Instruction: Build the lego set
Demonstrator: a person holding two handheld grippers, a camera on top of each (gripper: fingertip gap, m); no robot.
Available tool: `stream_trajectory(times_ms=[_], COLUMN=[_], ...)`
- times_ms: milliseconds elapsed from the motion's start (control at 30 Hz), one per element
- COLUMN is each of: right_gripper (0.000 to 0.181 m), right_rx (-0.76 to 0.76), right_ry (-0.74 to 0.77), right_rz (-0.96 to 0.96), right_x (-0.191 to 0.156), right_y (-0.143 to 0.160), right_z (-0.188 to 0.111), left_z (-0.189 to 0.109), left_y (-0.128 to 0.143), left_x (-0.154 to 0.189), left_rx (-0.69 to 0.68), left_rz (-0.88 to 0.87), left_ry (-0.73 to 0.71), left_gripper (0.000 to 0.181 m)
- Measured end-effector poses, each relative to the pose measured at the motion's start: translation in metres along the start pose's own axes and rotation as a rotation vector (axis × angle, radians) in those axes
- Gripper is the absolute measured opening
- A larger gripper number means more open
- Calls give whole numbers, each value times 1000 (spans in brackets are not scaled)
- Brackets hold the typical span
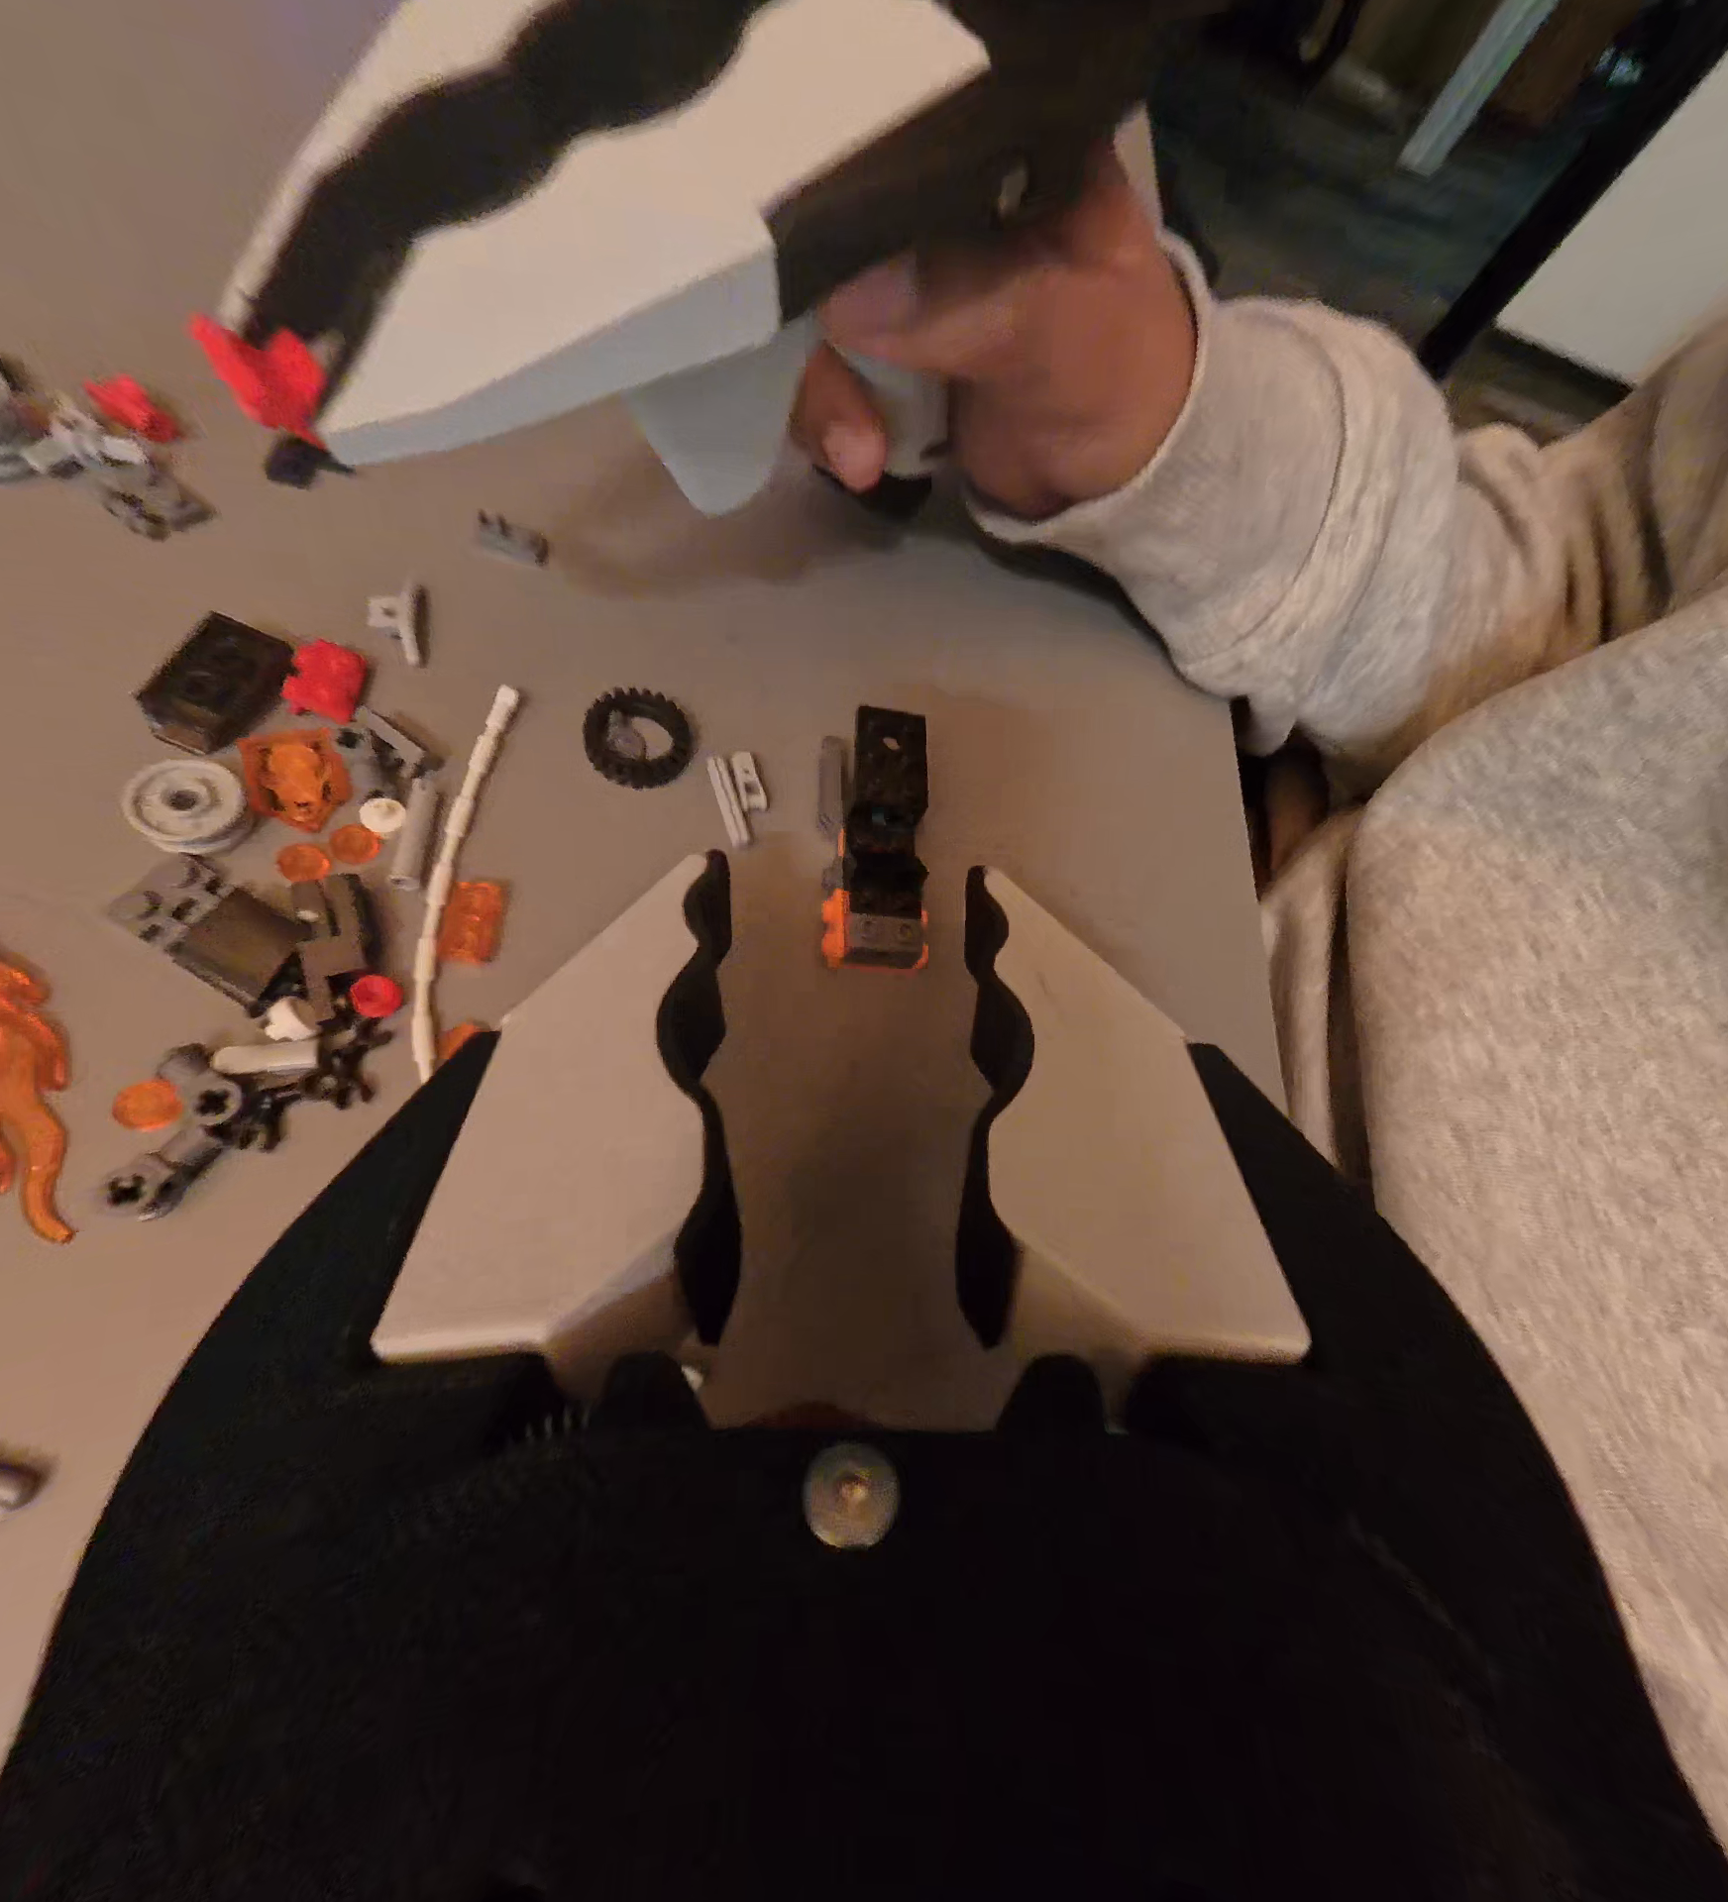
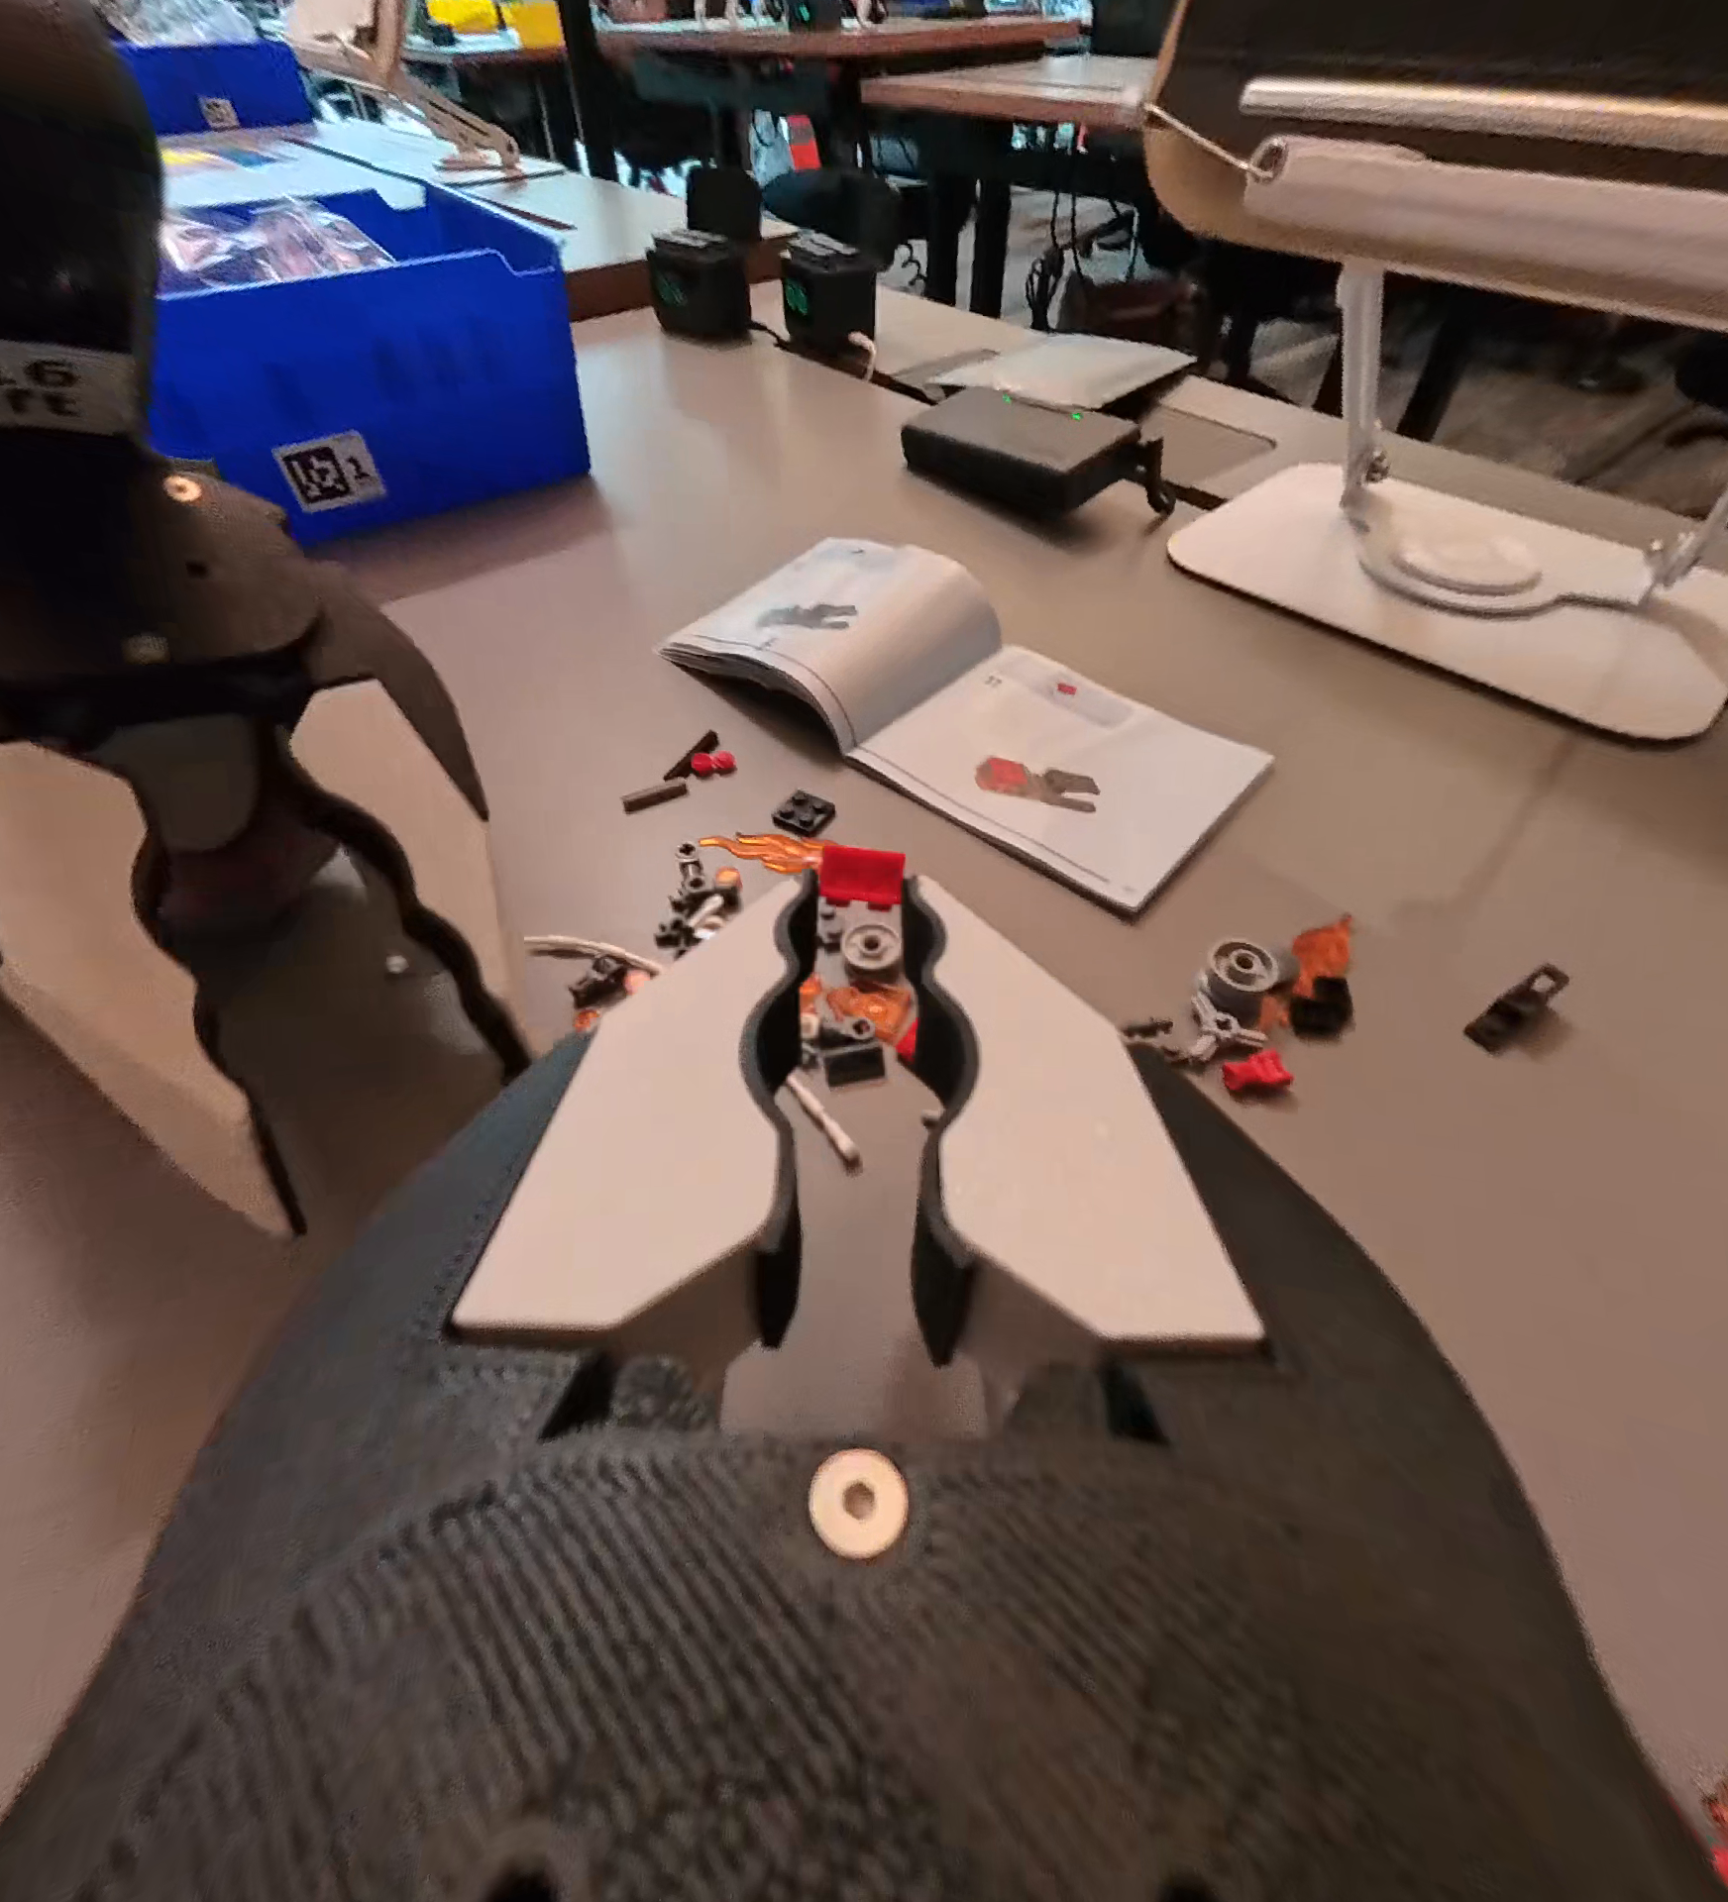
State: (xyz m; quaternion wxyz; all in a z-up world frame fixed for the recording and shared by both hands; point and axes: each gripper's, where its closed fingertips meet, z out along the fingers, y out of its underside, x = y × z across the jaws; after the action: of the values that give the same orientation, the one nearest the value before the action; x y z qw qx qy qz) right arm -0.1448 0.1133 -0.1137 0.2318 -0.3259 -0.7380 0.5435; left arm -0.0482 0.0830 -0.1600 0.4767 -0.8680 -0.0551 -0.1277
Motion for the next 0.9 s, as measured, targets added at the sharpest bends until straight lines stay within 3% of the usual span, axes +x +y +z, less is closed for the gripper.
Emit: stream_trajectory(times_ms=[400,667,767,900], right_gripper=[14,14,15,13], right_rx=[111,140,175,326], right_ry=[-150,-232,-372,-720], right_rz=[-129,-198,-100,232], right_x=[-40,-62,-76,-90], right_y=[-20,-23,-28,-55], right_z=[-6,-7,-12,-42], left_z=[-44,-47,-48,-52], left_y=[-43,-46,-47,-51], left_x=[-22,-21,-21,-17], left_rx=[330,354,361,386], left_rz=[-47,-46,-22,17], left_ry=[-106,-99,-118,-126], left_gripper=[46,46,46,46])
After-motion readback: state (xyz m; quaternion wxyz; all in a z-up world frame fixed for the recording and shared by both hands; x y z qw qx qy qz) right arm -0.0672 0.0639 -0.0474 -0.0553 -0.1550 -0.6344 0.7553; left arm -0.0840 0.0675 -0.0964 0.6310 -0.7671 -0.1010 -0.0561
